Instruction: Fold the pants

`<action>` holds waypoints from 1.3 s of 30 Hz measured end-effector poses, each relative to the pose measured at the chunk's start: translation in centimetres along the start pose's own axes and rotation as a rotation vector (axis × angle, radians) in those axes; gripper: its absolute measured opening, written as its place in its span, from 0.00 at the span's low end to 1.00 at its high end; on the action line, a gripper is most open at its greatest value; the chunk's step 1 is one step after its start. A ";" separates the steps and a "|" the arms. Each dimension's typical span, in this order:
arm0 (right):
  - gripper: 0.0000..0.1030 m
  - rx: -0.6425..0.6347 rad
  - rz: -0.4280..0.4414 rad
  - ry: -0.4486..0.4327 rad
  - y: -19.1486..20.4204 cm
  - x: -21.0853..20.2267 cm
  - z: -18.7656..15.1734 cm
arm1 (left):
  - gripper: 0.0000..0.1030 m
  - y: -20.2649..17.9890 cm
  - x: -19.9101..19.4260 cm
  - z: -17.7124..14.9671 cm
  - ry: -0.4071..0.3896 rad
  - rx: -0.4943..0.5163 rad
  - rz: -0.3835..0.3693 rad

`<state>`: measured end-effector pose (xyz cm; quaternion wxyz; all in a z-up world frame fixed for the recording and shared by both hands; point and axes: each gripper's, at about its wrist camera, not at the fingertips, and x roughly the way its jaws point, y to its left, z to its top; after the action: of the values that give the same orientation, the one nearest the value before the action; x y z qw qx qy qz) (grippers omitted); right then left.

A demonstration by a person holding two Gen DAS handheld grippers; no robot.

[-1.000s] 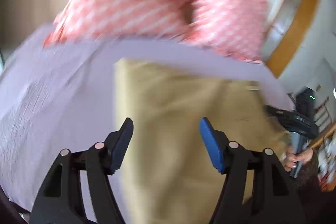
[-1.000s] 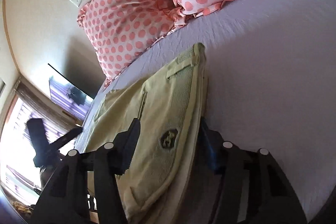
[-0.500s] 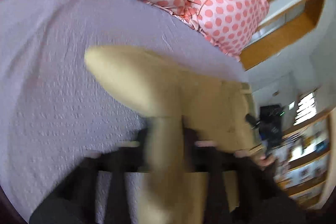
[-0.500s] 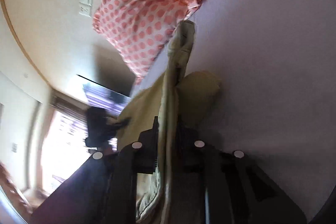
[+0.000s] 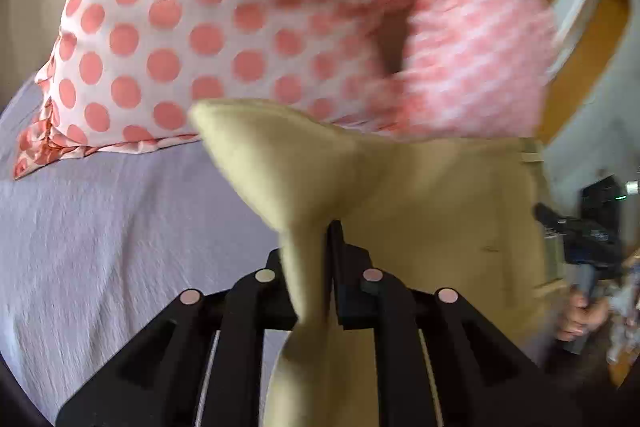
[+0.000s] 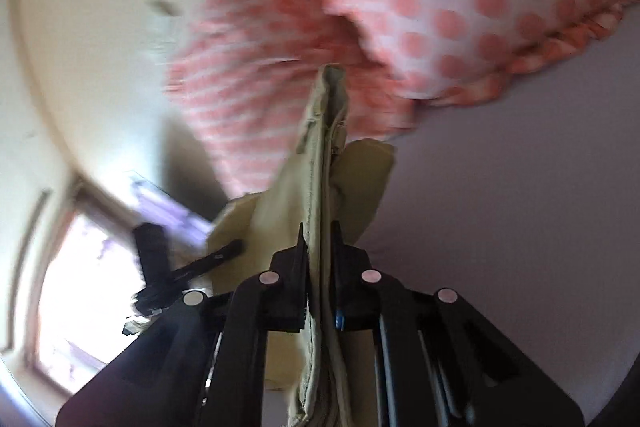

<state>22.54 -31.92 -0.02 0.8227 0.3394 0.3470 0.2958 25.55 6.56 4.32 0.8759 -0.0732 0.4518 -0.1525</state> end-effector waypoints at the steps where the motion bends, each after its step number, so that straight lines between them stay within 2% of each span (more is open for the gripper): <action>1: 0.11 0.019 -0.077 0.026 -1.0 1.1 0.1 | 0.19 0.4 1.5 -0.2 0.043 -0.016 0.035; 2: 0.17 0.041 -0.181 0.065 -2.0 2.4 -0.1 | 0.26 0.8 2.3 -0.6 0.061 -0.024 0.052; 3: 0.20 0.055 -0.203 0.079 -2.5 2.6 -0.2 | 0.27 1.0 2.4 -1.0 0.056 -0.019 0.058; 5: 0.36 0.073 -0.236 0.075 -2.8 1.9 -0.1 | 0.31 1.1 1.3 -1.4 0.032 0.004 0.090; 7: 0.39 0.036 -0.289 0.000 -1.6 -0.5 0.0 | 0.34 1.3 -1.2 -1.7 -0.028 0.015 0.138; 8: 0.47 0.021 -0.254 -0.034 -1.1 -1.6 -0.2 | 0.39 1.3 -2.6 -2.0 -0.065 0.013 0.126; 9: 0.51 0.013 -0.183 -0.055 -0.4 -2.6 -0.5 | 0.42 1.1 -4.3 -2.5 -0.108 0.010 0.078; 11: 0.65 -0.002 -0.096 -0.054 0.7 -3.0 -1.1 | 0.55 0.2 -5.6 -3.3 -0.125 0.011 -0.030; 13: 0.73 -0.020 -0.082 -0.009 1.4 -1.8 -1.8 | 0.58 -0.7 -5.0 -4.0 -0.090 0.009 -0.111; 14: 0.78 -0.012 -0.091 0.021 1.5 -0.7 -1.8 | 0.59 -1.1 -4.2 -4.3 -0.056 0.006 -0.127; 16: 0.79 0.039 -0.162 0.083 0.3 1.5 -2.2 | 0.59 -1.4 -1.3 -4.6 0.030 -0.007 -0.071; 18: 0.80 0.043 -0.164 0.068 -0.1 1.6 -2.3 | 0.56 -1.1 0.4 -4.9 0.074 -0.033 -0.047; 20: 0.80 0.045 -0.223 0.077 0.7 1.2 -2.3 | 0.56 -1.4 -0.6 -5.3 0.047 -0.031 -0.001; 21: 0.81 0.003 -0.258 0.056 1.9 0.3 -3.0 | 0.56 -1.6 -1.4 -5.6 0.044 -0.028 0.001; 22: 0.86 -0.058 -0.275 0.032 3.0 -0.8 -3.8 | 0.60 -1.9 -2.7 -6.5 0.021 -0.024 -0.018; 23: 0.96 -0.120 -0.288 0.008 4.4 -1.7 -4.9 | 0.69 -2.1 -4.1 -7.4 0.000 -0.020 -0.026; 24: 0.99 -0.203 -0.318 -0.029 6.3 -3.1 -7.0 | 0.75 -2.4 -5.3 -8.5 -0.021 -0.013 -0.020; 25: 0.99 -0.245 -0.345 -0.052 7.2 -4.1 -8.6 | 0.86 -2.7 -6.8 -10.2 -0.047 -0.003 0.008; 26: 0.99 -0.289 -0.378 -0.079 8.2 -4.8 -10.3 | 0.91 -3.1 -8.1 -12.0 -0.077 0.006 0.052; 28: 0.99 -0.344 -0.443 -0.101 9.3 -5.2 -14.0 | 0.93 -3.7 -9.7 -15.0 -0.106 0.017 0.127; 31: 0.99 -0.371 -0.529 -0.071 9.2 -4.0 -18.1 | 0.94 -4.5 -10.6 -18.8 -0.123 0.021 0.196; 34: 0.99 -0.394 -0.602 -0.046 9.1 -2.0 -20.1 | 0.96 -4.7 -10.3 -20.9 -0.115 0.027 0.247; 39: 0.99 -0.438 -0.679 -0.035 9.4 -0.7 -21.4 | 0.98 -5.4 -8.9 -22.1 -0.105 0.066 0.326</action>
<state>3.22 -19.28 -3.90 0.9323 0.0270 0.3541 0.0684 1.64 4.61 -0.21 0.9134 0.0219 0.4060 -0.0192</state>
